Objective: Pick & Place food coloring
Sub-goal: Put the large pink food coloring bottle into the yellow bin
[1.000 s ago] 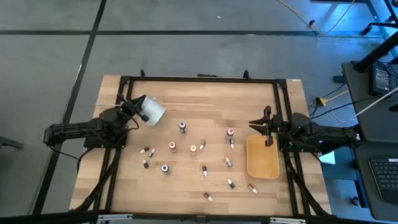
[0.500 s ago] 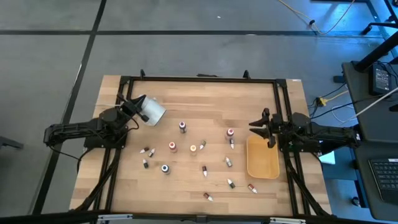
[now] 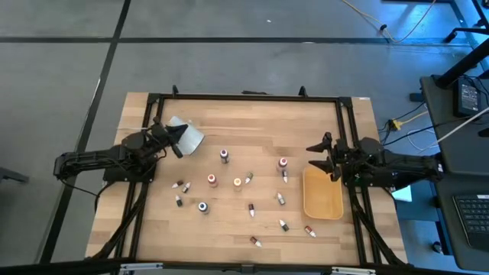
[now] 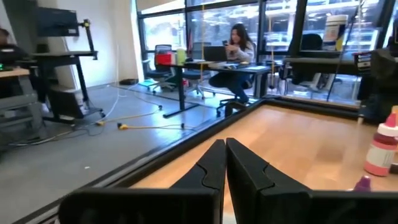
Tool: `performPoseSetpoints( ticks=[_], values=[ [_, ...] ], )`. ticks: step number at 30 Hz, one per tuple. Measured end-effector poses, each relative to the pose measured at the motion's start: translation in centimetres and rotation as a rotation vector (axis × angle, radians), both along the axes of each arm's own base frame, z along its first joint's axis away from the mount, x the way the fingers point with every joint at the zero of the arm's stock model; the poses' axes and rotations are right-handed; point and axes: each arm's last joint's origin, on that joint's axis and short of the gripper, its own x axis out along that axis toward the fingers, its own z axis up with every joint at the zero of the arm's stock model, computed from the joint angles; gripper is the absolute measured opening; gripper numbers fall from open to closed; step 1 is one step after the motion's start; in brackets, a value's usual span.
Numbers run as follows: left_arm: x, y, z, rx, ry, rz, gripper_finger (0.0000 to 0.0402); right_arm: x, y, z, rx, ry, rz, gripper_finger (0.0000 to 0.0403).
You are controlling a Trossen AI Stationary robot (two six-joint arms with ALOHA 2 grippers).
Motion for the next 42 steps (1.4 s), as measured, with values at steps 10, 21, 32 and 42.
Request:
performPoseSetpoints(
  ticks=[10, 21, 32, 42],
  values=[
    [0.0, 0.0, 0.1, -0.022, -0.033, 0.002, 0.0008, 1.3, -0.6, 4.4, -0.074, 0.173, -0.161, 0.0236],
    [-0.3, -0.2, 2.4, 0.038, -0.181, -0.042, 0.0019, 4.7, -0.9, 5.2, -0.129, 0.333, -0.169, 0.0229],
    [-0.2, -1.1, 3.6, 0.118, -0.268, -0.367, 0.007, 6.4, -0.9, 4.2, -0.126, 0.39, -0.12, 0.0229],
    [-0.1, -1.3, 3.6, 0.028, -0.32, -0.463, 0.0197, 8.9, -1.0, 5.2, -0.14, 0.534, -0.04, 0.0229]
  ],
)
